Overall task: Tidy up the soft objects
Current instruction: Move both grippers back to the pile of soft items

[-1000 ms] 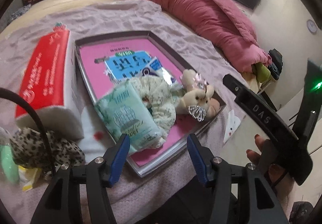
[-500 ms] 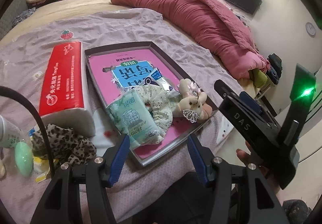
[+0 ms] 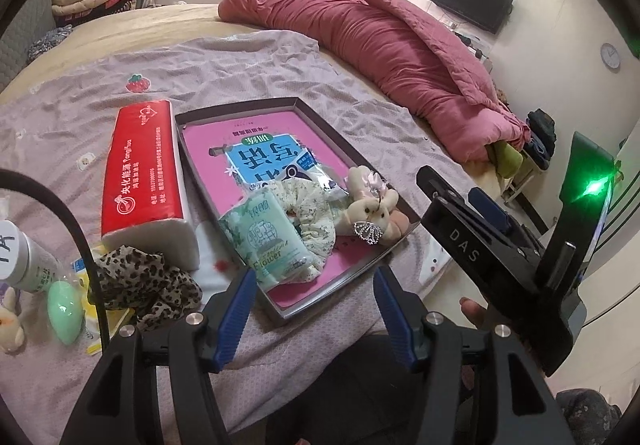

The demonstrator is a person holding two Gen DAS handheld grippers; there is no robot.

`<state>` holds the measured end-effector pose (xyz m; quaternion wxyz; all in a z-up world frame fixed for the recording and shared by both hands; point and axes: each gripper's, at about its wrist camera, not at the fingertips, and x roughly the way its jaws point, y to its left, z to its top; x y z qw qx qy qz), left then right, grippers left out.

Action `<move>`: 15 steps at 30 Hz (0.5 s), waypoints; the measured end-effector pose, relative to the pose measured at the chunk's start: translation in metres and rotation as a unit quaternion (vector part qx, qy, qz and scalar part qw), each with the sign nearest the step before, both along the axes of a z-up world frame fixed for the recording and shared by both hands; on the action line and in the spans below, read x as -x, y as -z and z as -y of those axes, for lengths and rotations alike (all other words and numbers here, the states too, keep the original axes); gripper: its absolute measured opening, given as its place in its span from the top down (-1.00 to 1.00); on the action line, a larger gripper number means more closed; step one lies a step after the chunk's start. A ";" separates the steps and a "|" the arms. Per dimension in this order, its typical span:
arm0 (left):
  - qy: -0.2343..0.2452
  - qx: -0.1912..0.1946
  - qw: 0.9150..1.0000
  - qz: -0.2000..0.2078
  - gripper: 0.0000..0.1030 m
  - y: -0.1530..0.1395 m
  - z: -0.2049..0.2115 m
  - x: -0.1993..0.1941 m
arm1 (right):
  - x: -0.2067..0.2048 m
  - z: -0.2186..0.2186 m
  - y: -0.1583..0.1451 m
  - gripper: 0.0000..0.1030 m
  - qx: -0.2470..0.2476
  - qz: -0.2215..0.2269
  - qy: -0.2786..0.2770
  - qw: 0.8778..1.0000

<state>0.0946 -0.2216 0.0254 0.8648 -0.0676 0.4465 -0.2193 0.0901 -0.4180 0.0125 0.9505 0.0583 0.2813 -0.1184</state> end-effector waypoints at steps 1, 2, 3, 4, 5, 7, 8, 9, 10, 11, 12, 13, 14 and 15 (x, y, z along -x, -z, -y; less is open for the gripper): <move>0.000 0.001 1.000 0.001 -0.18 -0.001 -0.001 0.000 | 0.001 0.000 -0.001 -0.44 0.000 0.001 0.001 1.000; -0.001 0.001 1.000 0.002 -0.18 -0.001 -0.002 0.001 | 0.003 -0.002 -0.003 -0.44 0.002 0.003 0.001 1.000; -0.001 0.001 1.000 0.002 -0.18 -0.002 -0.003 0.002 | 0.004 -0.003 -0.004 -0.44 0.003 0.003 0.001 1.000; -0.001 0.003 1.000 0.002 -0.18 -0.002 -0.004 0.003 | 0.004 -0.003 -0.005 -0.44 0.004 0.003 0.001 1.000; 0.000 0.002 1.000 0.003 -0.18 -0.003 -0.004 0.004 | 0.006 -0.005 -0.007 -0.44 0.002 0.004 0.000 1.000; -0.001 -0.002 1.000 0.008 -0.18 -0.005 -0.006 0.006 | 0.009 -0.007 -0.011 -0.44 0.001 0.009 -0.001 1.000; -0.002 -0.003 1.000 0.011 -0.18 -0.007 -0.007 0.007 | 0.011 -0.009 -0.014 -0.44 0.001 0.010 -0.004 1.000; -0.003 -0.003 1.000 0.013 -0.18 -0.008 -0.009 0.009 | 0.011 -0.011 -0.017 -0.44 0.001 0.011 -0.005 1.000; -0.004 -0.002 1.000 0.014 -0.18 -0.010 -0.012 0.010 | 0.013 -0.013 -0.019 -0.44 0.001 0.013 -0.007 1.000; -0.005 -0.001 1.000 0.015 -0.18 -0.011 -0.013 0.010 | 0.014 -0.016 -0.022 -0.44 0.002 0.016 -0.010 1.000; -0.006 -0.001 1.000 0.016 -0.18 -0.013 -0.015 0.011 | 0.015 -0.018 -0.025 -0.44 0.004 0.019 -0.012 1.000; -0.007 -0.002 1.000 0.017 -0.18 -0.014 -0.017 0.012 | 0.016 -0.020 -0.027 -0.44 0.004 0.021 -0.014 1.000; -0.008 -0.001 1.000 0.017 -0.18 -0.015 -0.019 0.012 | 0.017 -0.022 -0.029 -0.44 0.004 0.021 -0.017 1.000; -0.009 0.001 1.000 0.018 -0.18 -0.016 -0.021 0.013 | 0.019 -0.025 -0.031 -0.44 0.005 0.024 -0.019 1.000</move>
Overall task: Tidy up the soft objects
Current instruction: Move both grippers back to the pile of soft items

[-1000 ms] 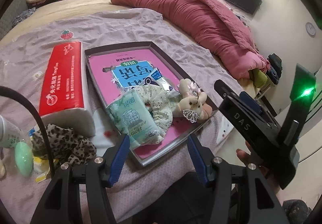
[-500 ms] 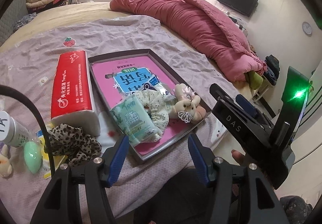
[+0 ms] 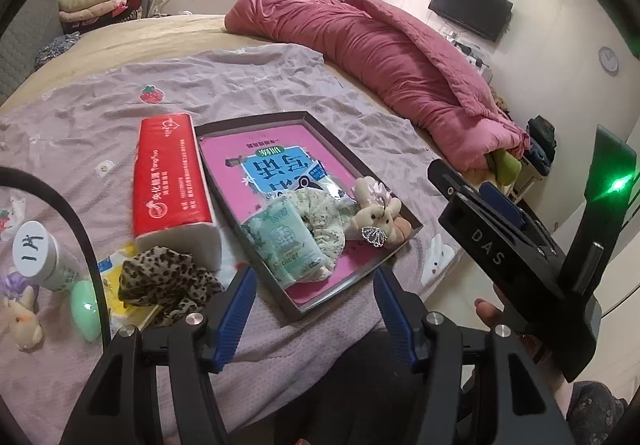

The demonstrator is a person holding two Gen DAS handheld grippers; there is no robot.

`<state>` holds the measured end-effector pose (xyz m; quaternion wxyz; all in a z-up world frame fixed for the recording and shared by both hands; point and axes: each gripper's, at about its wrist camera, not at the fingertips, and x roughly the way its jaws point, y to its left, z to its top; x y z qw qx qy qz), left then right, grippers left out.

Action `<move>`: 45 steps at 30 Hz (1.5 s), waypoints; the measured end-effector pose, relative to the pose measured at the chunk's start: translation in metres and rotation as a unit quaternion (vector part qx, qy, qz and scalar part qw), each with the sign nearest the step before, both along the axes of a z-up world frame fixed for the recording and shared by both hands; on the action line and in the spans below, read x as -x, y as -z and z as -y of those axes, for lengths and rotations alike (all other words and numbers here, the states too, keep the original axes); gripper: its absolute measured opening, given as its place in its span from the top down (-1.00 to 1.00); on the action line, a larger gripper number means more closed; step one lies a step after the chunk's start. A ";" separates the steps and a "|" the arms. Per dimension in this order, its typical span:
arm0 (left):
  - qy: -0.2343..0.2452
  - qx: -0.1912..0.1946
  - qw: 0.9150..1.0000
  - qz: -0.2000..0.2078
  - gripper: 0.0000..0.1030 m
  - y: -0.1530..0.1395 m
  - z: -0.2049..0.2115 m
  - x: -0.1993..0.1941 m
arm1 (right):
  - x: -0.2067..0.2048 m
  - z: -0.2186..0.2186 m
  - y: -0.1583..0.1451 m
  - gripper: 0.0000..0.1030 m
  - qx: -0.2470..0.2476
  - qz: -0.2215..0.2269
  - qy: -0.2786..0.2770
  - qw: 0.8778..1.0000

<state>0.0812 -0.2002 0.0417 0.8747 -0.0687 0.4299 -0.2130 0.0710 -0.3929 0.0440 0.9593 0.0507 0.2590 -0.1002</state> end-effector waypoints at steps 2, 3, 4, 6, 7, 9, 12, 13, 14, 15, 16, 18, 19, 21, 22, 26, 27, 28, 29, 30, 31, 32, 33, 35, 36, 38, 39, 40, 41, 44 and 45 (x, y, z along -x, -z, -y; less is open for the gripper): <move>-0.002 0.010 1.000 0.001 -0.18 -0.003 -0.007 0.003 | 0.002 -0.006 -0.004 -0.45 0.004 0.001 -0.006 1.000; -0.004 0.012 1.000 0.002 -0.18 -0.004 -0.009 0.004 | 0.004 -0.010 -0.006 -0.45 0.006 0.003 -0.010 1.000; -0.005 0.013 1.000 0.004 -0.18 -0.006 -0.012 0.005 | 0.005 -0.013 -0.008 -0.45 0.007 0.003 -0.014 1.000; -0.009 0.015 1.000 0.008 -0.18 -0.009 -0.016 0.008 | 0.007 -0.020 -0.012 -0.45 0.011 0.006 -0.022 1.000; -0.010 0.015 1.000 0.010 -0.18 -0.011 -0.018 0.009 | 0.009 -0.023 -0.014 -0.45 0.012 0.007 -0.026 1.000; -0.015 0.014 1.000 0.014 -0.18 -0.014 -0.024 0.012 | 0.012 -0.030 -0.017 -0.45 0.011 0.007 -0.034 0.999; -0.024 0.006 0.999 0.024 -0.18 -0.020 -0.032 0.017 | 0.015 -0.040 -0.023 -0.45 0.011 0.009 -0.046 0.999; -0.027 0.006 0.999 0.026 -0.18 -0.022 -0.036 0.018 | 0.017 -0.043 -0.024 -0.45 0.012 0.009 -0.049 0.999; -0.028 0.008 0.999 0.026 -0.18 -0.023 -0.040 0.019 | 0.019 -0.048 -0.026 -0.45 0.014 0.010 -0.053 0.998; -0.032 0.010 0.999 0.026 -0.18 -0.024 -0.044 0.021 | 0.019 -0.049 -0.027 -0.45 0.016 0.010 -0.056 0.998; -0.036 0.012 0.999 0.027 -0.18 -0.025 -0.048 0.022 | 0.020 -0.053 -0.029 -0.45 0.017 0.010 -0.061 0.998; -0.044 0.011 0.999 0.029 -0.18 -0.027 -0.057 0.024 | 0.022 -0.060 -0.031 -0.45 0.018 0.010 -0.068 0.997; -0.050 0.009 0.998 0.030 -0.18 -0.028 -0.061 0.025 | 0.022 -0.062 -0.032 -0.45 0.018 0.009 -0.071 0.997; -0.060 0.007 0.998 0.032 -0.18 -0.030 -0.069 0.028 | 0.024 -0.070 -0.034 -0.45 0.019 0.008 -0.080 0.997; -0.067 0.005 0.997 0.033 -0.18 -0.031 -0.073 0.029 | 0.025 -0.073 -0.035 -0.45 0.019 0.007 -0.084 0.996; -0.089 0.000 0.996 0.030 -0.18 -0.032 -0.090 0.034 | 0.030 -0.088 -0.040 -0.45 0.029 0.010 -0.102 0.994; -0.094 0.002 0.995 0.028 -0.18 -0.032 -0.094 0.034 | 0.031 -0.090 -0.041 -0.45 0.031 0.010 -0.105 0.994; -0.099 0.002 0.995 0.027 -0.18 -0.032 -0.098 0.035 | 0.032 -0.094 -0.042 -0.45 0.032 0.010 -0.109 0.993; -0.103 0.001 0.994 0.026 -0.18 -0.032 -0.103 0.036 | 0.034 -0.098 -0.044 -0.45 0.033 0.011 -0.115 0.993; -0.108 0.001 0.994 0.026 -0.18 -0.032 -0.107 0.037 | 0.034 -0.101 -0.045 -0.45 0.033 0.011 -0.119 0.992; -0.110 0.002 0.994 0.025 -0.18 -0.032 -0.110 0.038 | 0.035 -0.104 -0.045 -0.45 0.033 0.010 -0.123 0.992; -0.113 0.001 0.993 0.025 -0.18 -0.032 -0.113 0.040 | 0.036 -0.109 -0.047 -0.45 0.034 0.010 -0.128 0.991; -0.116 0.001 0.993 0.026 -0.18 -0.032 -0.116 0.041 | 0.037 -0.112 -0.047 -0.45 0.034 0.009 -0.132 0.991; -0.122 0.003 0.992 0.025 -0.18 -0.032 -0.123 0.043 | 0.038 -0.119 -0.049 -0.45 0.038 0.008 -0.141 0.989; -0.124 0.004 0.992 0.025 -0.18 -0.032 -0.127 0.044 | 0.039 -0.122 -0.050 -0.45 0.039 0.008 -0.145 0.989; -0.130 0.004 0.991 0.027 -0.18 -0.032 -0.135 0.047 | 0.041 -0.131 -0.051 -0.45 0.040 0.006 -0.155 0.987; -0.133 0.005 0.991 0.028 -0.18 -0.033 -0.138 0.049 | 0.041 -0.133 -0.051 -0.45 0.040 0.006 -0.159 0.986; -0.136 0.006 0.990 0.029 -0.18 -0.033 -0.144 0.051 | 0.042 -0.136 -0.051 -0.45 0.040 0.005 -0.163 0.986; -0.141 0.004 0.989 0.031 -0.18 -0.033 -0.150 0.053 | 0.043 -0.139 -0.051 -0.45 0.043 0.005 -0.167 0.985; -0.158 0.000 0.987 0.034 -0.18 -0.033 -0.168 0.057 | 0.044 -0.146 -0.050 -0.45 0.049 0.001 -0.175 0.983; -0.164 0.000 0.986 0.034 -0.18 -0.032 -0.174 0.058 | 0.045 -0.147 -0.050 -0.45 0.048 -0.002 -0.178 0.983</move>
